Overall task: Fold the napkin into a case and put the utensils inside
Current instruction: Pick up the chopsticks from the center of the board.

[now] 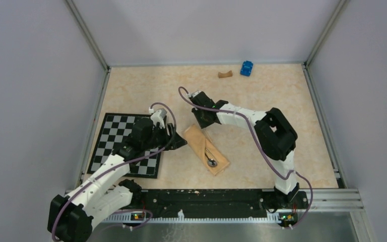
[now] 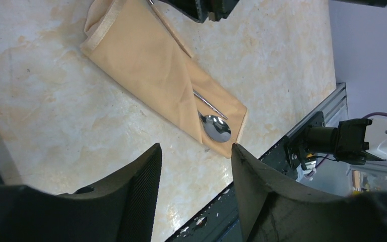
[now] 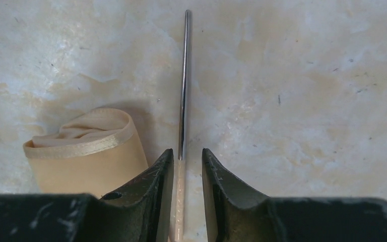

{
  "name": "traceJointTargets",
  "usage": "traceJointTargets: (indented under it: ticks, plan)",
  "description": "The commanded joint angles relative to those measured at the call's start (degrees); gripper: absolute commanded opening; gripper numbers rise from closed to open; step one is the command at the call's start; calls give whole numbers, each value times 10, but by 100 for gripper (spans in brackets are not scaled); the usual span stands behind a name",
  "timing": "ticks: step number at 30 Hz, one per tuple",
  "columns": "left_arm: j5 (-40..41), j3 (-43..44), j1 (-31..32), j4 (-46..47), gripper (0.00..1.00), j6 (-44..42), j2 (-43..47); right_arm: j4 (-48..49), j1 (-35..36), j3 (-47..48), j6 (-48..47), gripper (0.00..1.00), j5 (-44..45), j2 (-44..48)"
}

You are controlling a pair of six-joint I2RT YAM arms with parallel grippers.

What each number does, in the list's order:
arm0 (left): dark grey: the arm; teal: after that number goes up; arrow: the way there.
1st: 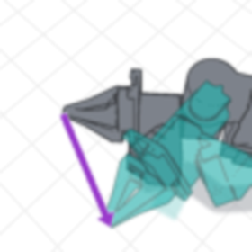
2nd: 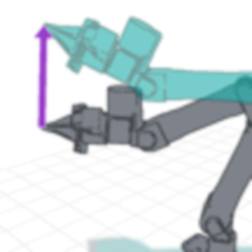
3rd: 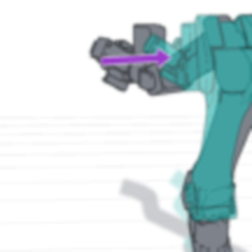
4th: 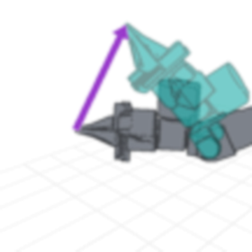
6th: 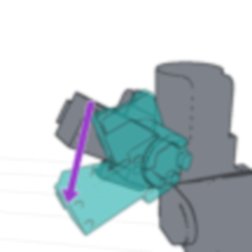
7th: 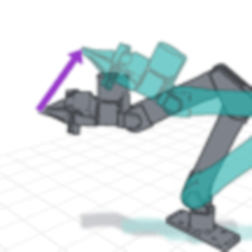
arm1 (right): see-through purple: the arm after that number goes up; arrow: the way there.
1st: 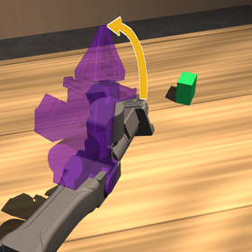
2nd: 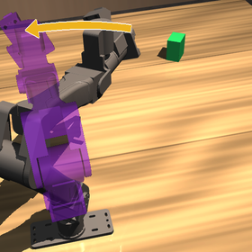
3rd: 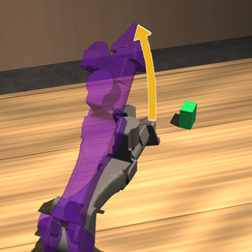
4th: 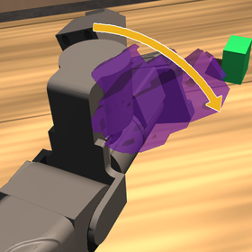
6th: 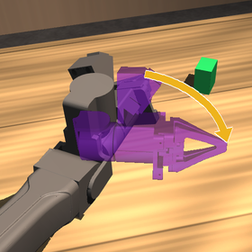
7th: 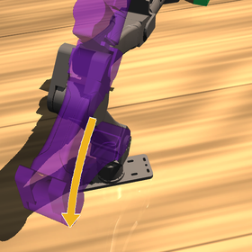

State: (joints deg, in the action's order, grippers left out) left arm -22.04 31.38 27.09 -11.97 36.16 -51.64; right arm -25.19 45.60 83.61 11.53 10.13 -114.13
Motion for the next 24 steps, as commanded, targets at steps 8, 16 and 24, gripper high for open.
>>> traceJointTargets:
  ticks: [8, 16, 24]
  plan:
    - [-7, -3, -1, -31, 61, -14, 51, -17, -1, 23, 11, 24, 0, -53]
    - [-16, 18, -1, -44, 63, -15, 57, 18, -20, -23, 16, 2, -31, -50]
    - [-56, 22, -1, -11, 73, -5, 50, 118, -71, -128, 2, 0, -70, 67]
